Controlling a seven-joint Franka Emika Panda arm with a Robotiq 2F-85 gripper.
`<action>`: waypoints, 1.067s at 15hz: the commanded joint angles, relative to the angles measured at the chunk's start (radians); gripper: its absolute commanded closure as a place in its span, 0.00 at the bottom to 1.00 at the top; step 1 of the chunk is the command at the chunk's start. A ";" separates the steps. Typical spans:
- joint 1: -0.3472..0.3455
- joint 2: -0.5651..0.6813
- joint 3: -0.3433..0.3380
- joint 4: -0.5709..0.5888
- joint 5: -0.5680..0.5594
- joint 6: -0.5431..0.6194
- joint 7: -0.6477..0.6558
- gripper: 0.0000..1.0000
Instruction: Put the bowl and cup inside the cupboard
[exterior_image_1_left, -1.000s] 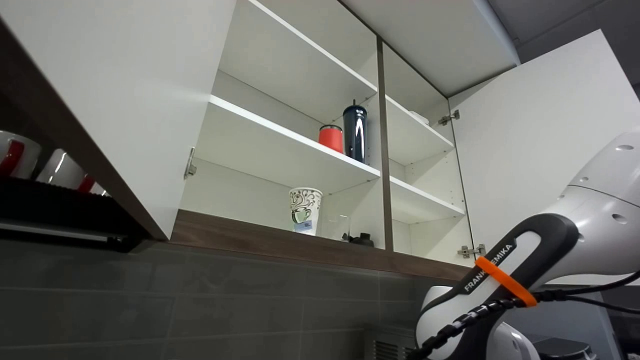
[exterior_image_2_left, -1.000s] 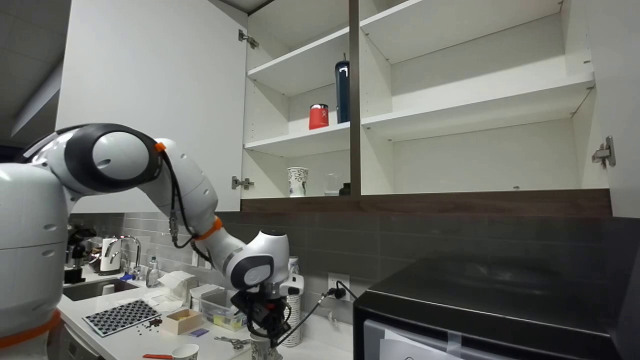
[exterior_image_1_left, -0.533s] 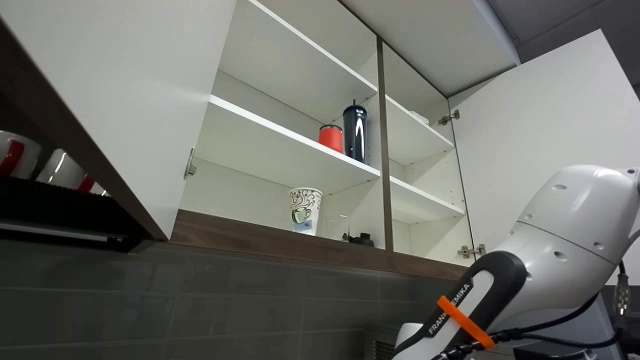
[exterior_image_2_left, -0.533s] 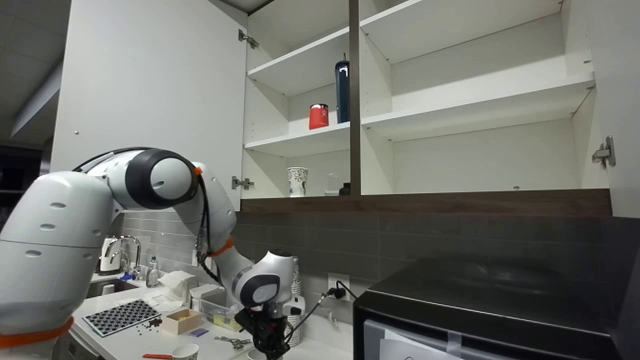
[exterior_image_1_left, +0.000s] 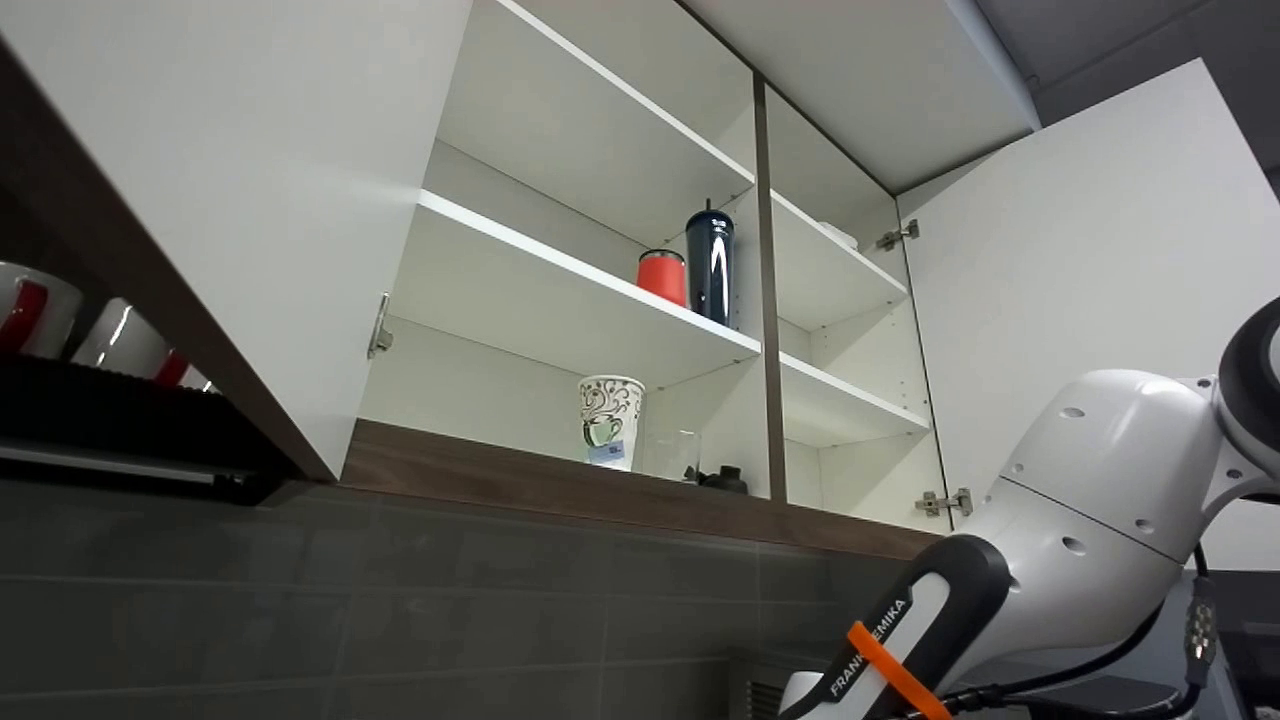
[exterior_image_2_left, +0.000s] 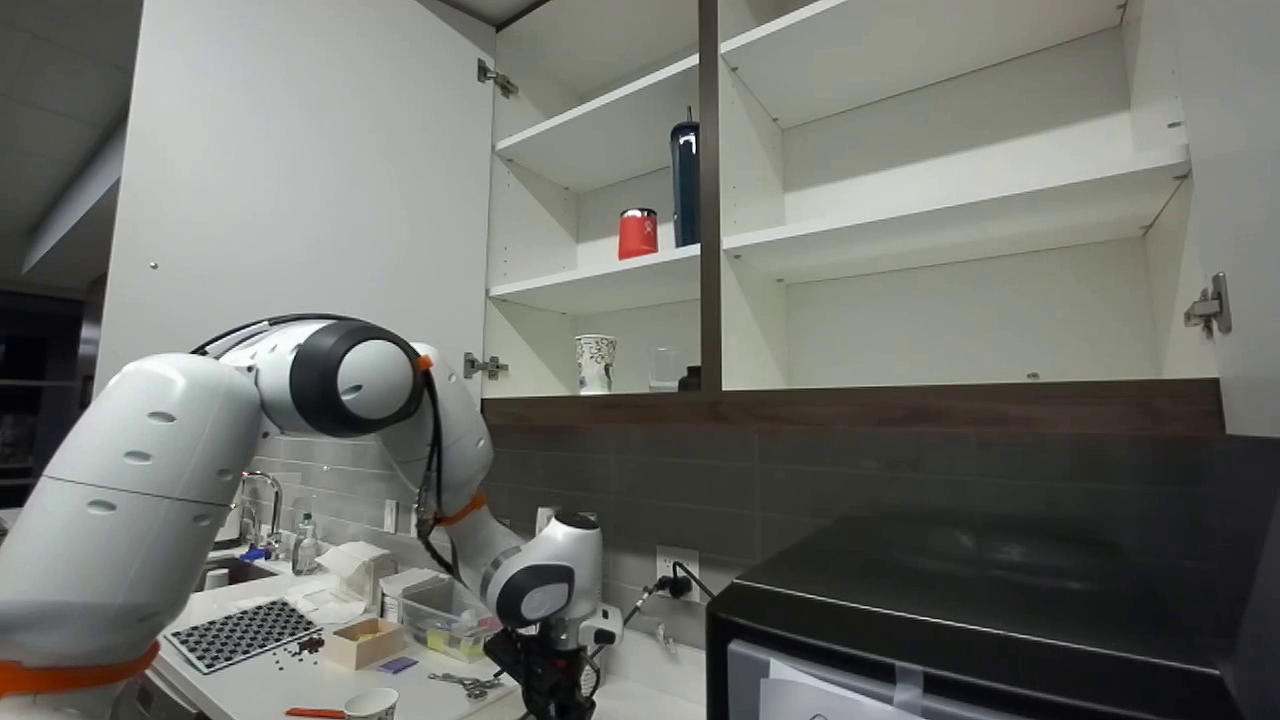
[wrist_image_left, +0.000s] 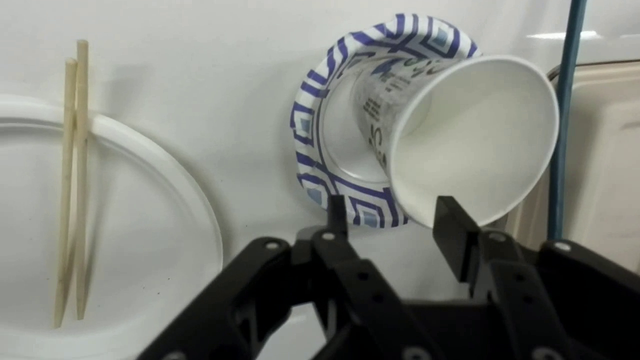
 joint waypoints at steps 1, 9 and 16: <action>-0.042 -0.028 0.006 -0.005 0.034 0.004 -0.014 0.17; -0.127 0.053 0.023 0.063 0.151 -0.062 -0.140 0.00; -0.110 0.116 -0.013 0.105 0.088 -0.077 -0.032 0.00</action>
